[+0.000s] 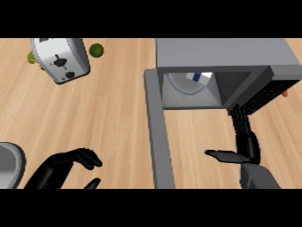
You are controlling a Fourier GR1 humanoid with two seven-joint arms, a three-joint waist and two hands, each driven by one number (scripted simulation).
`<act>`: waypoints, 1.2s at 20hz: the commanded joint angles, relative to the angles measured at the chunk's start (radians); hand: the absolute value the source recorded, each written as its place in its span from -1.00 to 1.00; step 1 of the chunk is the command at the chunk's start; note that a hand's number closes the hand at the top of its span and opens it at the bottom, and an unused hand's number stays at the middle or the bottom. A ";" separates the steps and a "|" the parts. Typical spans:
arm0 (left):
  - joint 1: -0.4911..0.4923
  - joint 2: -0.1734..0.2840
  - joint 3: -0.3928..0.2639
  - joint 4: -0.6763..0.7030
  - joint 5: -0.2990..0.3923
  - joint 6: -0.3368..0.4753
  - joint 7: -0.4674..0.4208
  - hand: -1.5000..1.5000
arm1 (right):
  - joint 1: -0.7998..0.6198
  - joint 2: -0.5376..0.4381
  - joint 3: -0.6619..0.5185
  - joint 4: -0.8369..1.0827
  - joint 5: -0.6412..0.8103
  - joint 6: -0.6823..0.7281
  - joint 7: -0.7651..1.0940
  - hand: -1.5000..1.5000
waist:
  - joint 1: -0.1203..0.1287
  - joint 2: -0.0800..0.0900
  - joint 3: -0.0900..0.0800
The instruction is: Pick up the milk, place it into the microwave and close the microwave
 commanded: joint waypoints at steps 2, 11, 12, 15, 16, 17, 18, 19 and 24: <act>-0.074 0.023 -0.037 0.049 -0.084 -0.008 0.045 1.00 | 0.176 -0.008 0.031 -0.209 -0.043 0.117 -0.010 -1.00 | -0.012 0.001 -0.001; -0.183 0.002 -0.209 0.208 -0.316 -0.023 -0.013 1.00 | 0.421 -0.027 0.077 -0.649 -0.128 0.144 0.184 -1.00 | -0.003 0.006 0.000; -0.152 -0.018 -0.247 0.227 -0.343 -0.003 -0.026 1.00 | 0.504 -0.033 0.096 -0.727 -0.134 0.175 0.195 -1.00 | -0.016 0.003 -0.001; -0.207 -0.069 -0.263 0.281 -0.332 -0.021 -0.004 1.00 | 0.632 -0.038 0.108 -0.871 -0.145 0.186 0.211 -1.00 | 0.001 0.007 0.000; -0.201 -0.108 -0.304 0.315 -0.369 0.012 -0.048 1.00 | 0.620 -0.026 0.104 -0.893 -0.166 0.182 0.243 -1.00 | 0.007 0.008 0.001; -0.227 -0.140 -0.319 0.360 -0.382 0.026 -0.050 1.00 | 0.610 -0.070 0.073 -0.947 -0.216 0.213 0.311 -1.00 | 0.003 0.008 0.000; -0.216 -0.138 -0.334 0.348 -0.410 0.040 -0.039 1.00 | 0.677 -0.051 0.086 -1.044 -0.224 0.201 0.337 -1.00 | 0.003 0.007 0.000; -0.282 -0.151 -0.307 0.447 -0.412 0.038 -0.089 1.00 | 0.684 -0.067 0.068 -1.046 -0.234 0.213 0.323 -1.00 | 0.003 0.009 0.000; -0.404 -0.163 -0.561 0.512 -0.274 0.276 0.040 1.00 | 0.699 -0.059 0.099 -1.199 -0.283 0.224 0.442 -1.00 | -0.015 0.011 -0.001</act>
